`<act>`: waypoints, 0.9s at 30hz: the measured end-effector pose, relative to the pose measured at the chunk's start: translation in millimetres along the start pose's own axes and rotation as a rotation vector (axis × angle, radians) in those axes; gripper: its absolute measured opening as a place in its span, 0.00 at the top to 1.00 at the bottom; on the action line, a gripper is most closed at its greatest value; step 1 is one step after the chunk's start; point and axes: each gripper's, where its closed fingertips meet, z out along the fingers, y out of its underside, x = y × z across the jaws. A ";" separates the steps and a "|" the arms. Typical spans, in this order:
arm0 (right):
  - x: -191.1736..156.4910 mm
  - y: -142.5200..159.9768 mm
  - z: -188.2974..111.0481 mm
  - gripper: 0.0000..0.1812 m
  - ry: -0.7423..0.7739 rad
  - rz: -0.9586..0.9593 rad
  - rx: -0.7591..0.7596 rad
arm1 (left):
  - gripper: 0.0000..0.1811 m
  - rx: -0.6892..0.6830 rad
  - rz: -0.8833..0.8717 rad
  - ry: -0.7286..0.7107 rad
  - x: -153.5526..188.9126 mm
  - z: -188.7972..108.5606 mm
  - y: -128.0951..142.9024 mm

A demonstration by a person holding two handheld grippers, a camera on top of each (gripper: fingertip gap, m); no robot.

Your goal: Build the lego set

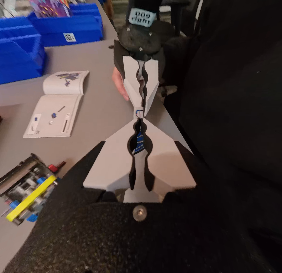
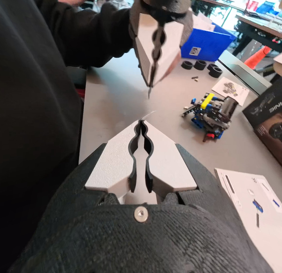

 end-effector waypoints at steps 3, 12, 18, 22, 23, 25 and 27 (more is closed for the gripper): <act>15.9 -3.7 -16.8 1.00 0.038 0.104 0.046 | 1.00 0.064 0.016 -0.071 -6.7 -13.5 -9.6; 71.3 -10.4 -46.5 1.00 0.163 0.357 0.149 | 1.00 0.158 0.086 -0.206 -24.6 -18.2 -26.4; 142.9 -23.4 -68.1 1.00 0.344 0.521 0.329 | 1.00 0.164 0.089 -0.261 -31.3 -25.5 -20.5; 196.4 -78.4 -69.3 1.00 0.339 0.512 0.485 | 1.00 0.163 0.089 -0.253 -31.3 -24.4 -17.1; 216.6 -92.0 -68.7 1.00 0.353 0.513 0.512 | 1.00 0.164 0.088 -0.254 -32.1 -24.5 -16.6; 263.7 -103.5 -62.8 1.00 0.384 0.583 0.517 | 1.00 0.172 0.086 -0.258 -34.6 -26.0 -16.2; 311.0 -98.4 -51.0 1.00 0.400 0.710 0.491 | 1.00 0.188 0.081 -0.272 -38.0 -29.2 -16.2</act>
